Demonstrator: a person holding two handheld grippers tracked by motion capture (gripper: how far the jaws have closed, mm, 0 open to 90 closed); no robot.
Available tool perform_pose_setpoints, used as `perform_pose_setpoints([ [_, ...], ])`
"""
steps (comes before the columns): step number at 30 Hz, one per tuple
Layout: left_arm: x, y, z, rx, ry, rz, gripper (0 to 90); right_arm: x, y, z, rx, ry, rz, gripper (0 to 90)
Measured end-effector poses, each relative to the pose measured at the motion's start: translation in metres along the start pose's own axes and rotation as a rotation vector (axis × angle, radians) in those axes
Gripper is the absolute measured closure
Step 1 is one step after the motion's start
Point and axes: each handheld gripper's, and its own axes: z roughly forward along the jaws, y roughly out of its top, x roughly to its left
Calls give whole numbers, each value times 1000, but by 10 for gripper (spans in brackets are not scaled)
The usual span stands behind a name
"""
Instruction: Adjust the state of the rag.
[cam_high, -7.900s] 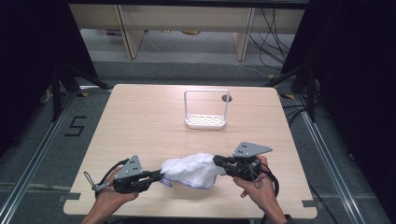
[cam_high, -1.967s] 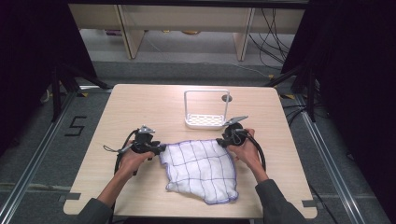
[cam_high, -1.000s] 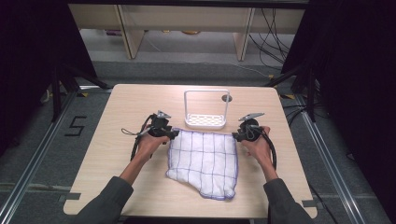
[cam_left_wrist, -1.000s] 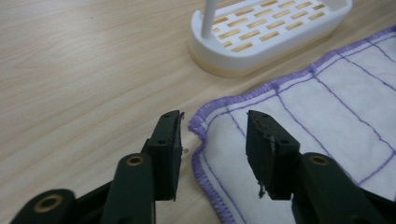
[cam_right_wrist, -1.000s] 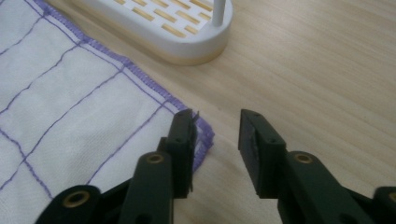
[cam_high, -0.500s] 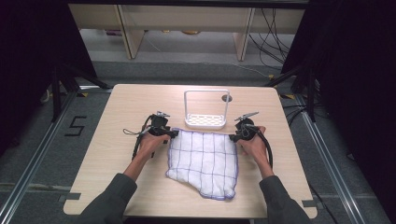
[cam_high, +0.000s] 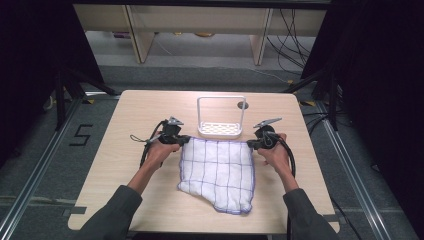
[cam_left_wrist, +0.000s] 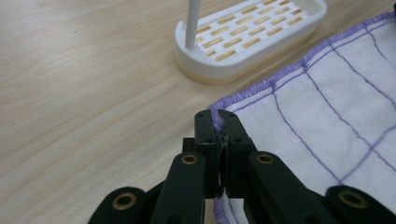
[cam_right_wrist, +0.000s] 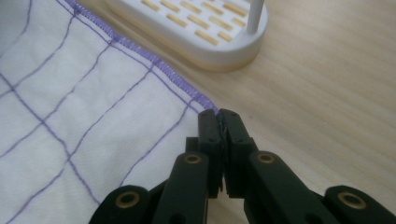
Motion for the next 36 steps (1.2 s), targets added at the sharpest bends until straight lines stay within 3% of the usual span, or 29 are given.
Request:
perform_pose_setpoints([
  [3,-3,5,-14,-13,-13,27,874,5,3,-16,-26,5,-15,885],
  [6,-6,9,-30,-42,-47,10,874,15,8,-38,-33,21,-28,885],
  [7,-8,10,-35,-48,-50,5,874,17,8,-40,-65,13,-37,885],
  [8,-9,12,-41,-52,-48,21,874,19,10,-48,-46,29,-48,885],
  [10,-10,16,-54,-60,-58,23,874,23,12,-56,-105,43,-96,886],
  [13,-13,22,-71,-70,-91,5,874,34,17,-76,-120,80,-87,886],
  [15,-17,26,-85,-65,-93,33,874,43,20,-88,-117,89,-100,886],
  [17,-20,29,-97,-69,-105,38,874,49,22,-97,-127,103,-102,886],
  [18,-22,31,-102,-76,-112,39,874,52,24,-104,-97,106,-103,886],
  [20,-25,34,-114,-82,-121,59,873,56,26,-112,-122,110,-135,886],
  [21,-28,35,-119,-94,-129,51,874,57,28,-119,-110,123,-150,886],
  [22,-30,36,-124,-98,-133,55,874,61,28,-124,-107,127,-137,886],
  [23,-31,38,-130,-92,-128,70,873,64,28,-128,-124,128,-135,886],
  [24,-34,39,-136,-106,-143,74,874,65,30,-135,-121,139,-161,886],
  [27,-44,44,-157,-148,-179,90,873,75,32,-159,-151,139,-175,886],
  [31,-58,51,-189,-164,-214,120,871,84,36,-185,-208,135,-239,887],
  [33,-66,54,-202,-174,-221,140,871,92,36,-199,-211,160,-232,887],
  [36,-78,57,-226,-202,-232,176,870,101,37,-217,-253,175,-283,887],
])
